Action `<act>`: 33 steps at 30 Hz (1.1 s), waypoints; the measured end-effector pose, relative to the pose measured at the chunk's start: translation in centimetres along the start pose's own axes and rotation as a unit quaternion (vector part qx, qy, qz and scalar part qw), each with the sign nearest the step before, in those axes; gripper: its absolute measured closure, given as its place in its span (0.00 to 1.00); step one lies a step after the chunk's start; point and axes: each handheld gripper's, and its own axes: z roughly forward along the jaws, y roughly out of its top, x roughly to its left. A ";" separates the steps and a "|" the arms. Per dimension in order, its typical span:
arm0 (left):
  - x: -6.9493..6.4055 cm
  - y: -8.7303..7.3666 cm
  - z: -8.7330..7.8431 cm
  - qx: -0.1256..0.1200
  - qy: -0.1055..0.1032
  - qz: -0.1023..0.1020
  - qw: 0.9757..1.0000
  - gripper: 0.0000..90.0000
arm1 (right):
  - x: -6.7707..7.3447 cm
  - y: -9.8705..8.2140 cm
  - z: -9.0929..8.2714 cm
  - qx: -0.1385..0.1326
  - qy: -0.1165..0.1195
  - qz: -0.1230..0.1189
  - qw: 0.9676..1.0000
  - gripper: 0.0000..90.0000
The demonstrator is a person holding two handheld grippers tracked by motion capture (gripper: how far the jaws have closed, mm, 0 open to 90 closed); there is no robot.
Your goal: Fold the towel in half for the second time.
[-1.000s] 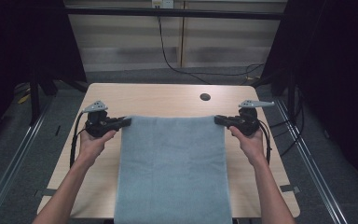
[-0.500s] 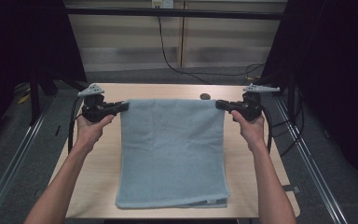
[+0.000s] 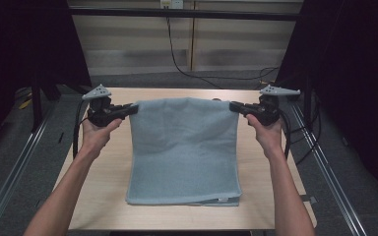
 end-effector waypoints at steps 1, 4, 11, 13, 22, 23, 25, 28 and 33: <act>-0.1 -0.4 -0.1 -0.001 -0.001 -0.001 1.000 0.91 | 0.1 -0.5 -0.1 0.004 0.001 -0.001 1.000 0.95; -0.5 -1.1 -0.3 0.008 -0.002 0.003 1.000 0.91 | 0.5 -2.0 -0.5 0.003 0.011 0.004 1.000 0.95; -1.5 -3.2 -1.7 -0.001 -0.016 0.002 1.000 0.90 | 2.0 -3.8 -1.9 0.001 0.025 -0.001 1.000 0.95; -1.9 -4.4 -2.2 0.000 -0.021 -0.006 1.000 0.90 | 2.6 -4.5 -2.5 0.003 0.030 -0.006 1.000 0.95; -3.3 -8.1 -3.6 0.014 -0.042 -0.011 0.999 0.90 | 4.3 -7.7 -4.1 0.039 0.044 -0.016 0.998 0.95; -3.6 -8.4 -3.7 0.016 -0.045 -0.009 0.999 0.90 | 4.5 -7.9 -4.2 0.042 0.044 -0.016 0.998 0.95; -4.2 -9.0 -3.9 0.022 -0.051 -0.006 0.998 0.90 | 4.8 -8.4 -4.5 0.046 0.046 -0.017 0.998 0.95; -4.8 -9.8 -4.4 0.028 -0.056 -0.003 0.998 0.90 | 5.3 -9.3 -5.1 0.051 0.048 -0.018 0.997 0.95; -5.7 -11.5 -5.0 0.043 -0.063 -0.005 0.997 0.90 | 6.1 -11.1 -5.8 0.065 0.050 -0.013 0.997 0.95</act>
